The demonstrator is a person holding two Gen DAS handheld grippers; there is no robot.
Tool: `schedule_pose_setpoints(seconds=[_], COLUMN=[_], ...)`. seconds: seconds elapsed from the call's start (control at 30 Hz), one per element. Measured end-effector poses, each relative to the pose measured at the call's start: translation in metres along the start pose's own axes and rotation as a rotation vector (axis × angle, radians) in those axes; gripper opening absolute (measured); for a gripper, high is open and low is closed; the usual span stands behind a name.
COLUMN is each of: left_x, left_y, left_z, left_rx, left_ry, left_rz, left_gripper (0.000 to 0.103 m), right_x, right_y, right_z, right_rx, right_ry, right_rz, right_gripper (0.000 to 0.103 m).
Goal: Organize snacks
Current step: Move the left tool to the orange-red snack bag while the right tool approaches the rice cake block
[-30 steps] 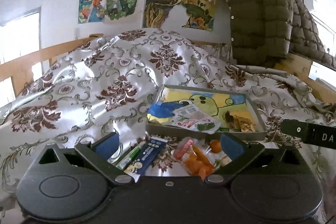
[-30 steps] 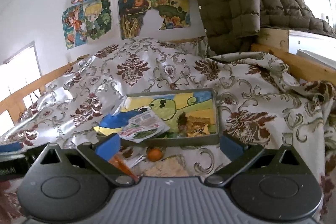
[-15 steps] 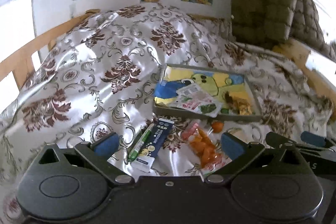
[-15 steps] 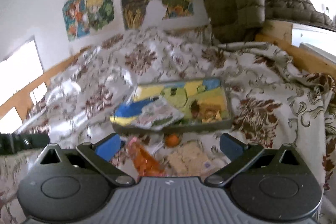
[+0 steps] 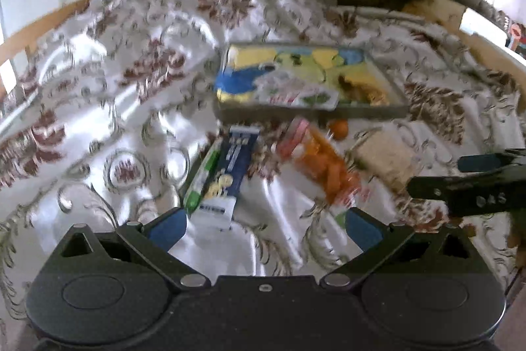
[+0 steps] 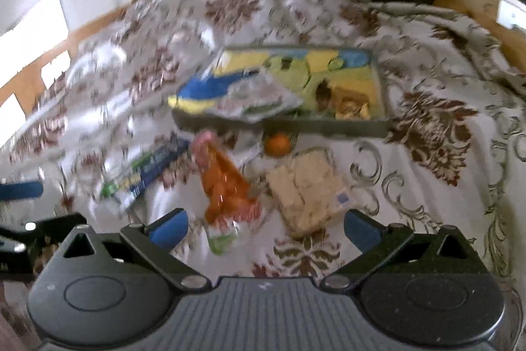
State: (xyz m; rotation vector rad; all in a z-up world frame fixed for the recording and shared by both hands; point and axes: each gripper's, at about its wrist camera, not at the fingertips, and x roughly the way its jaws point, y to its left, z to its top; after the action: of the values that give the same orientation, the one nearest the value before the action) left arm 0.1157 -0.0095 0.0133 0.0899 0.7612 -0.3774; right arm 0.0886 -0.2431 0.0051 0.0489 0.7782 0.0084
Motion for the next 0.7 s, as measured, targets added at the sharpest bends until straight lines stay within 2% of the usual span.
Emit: schedule_pose_setpoints(seconds=[0.1,0.2,0.33,0.47,0.57,0.7], left_x=[0.017,0.030,0.040,0.048,0.056,0.077], left_y=[0.008,0.010,0.011,0.016,0.017,0.004], left_z=[0.000,0.000,-0.002,-0.002,-0.002,0.004], left_rx=[-0.042,-0.024,0.032,0.016,-0.031,-0.092], left_ry=[0.038,0.073,0.055,0.039,0.033,0.062], left_rz=[0.014,0.017,0.011,0.022,0.004,-0.059], left_gripper=[0.102,0.102,0.102,0.102,0.102,0.102], right_x=[0.013,0.025,0.038,0.049,0.056,0.061], right_y=[-0.001,0.004,0.022,0.025,0.008,-0.010], right_z=[-0.003,-0.001,0.006,0.014,0.019,0.023], right_rx=[-0.030,-0.055,-0.179,-0.327,-0.295,-0.233], right_ry=[0.042,0.063,0.052,0.053,0.083,0.122], right_rz=[0.003,0.004,0.003,-0.112,-0.123,-0.137], right_gripper=[0.103,0.103,0.103,0.103,0.103,0.103])
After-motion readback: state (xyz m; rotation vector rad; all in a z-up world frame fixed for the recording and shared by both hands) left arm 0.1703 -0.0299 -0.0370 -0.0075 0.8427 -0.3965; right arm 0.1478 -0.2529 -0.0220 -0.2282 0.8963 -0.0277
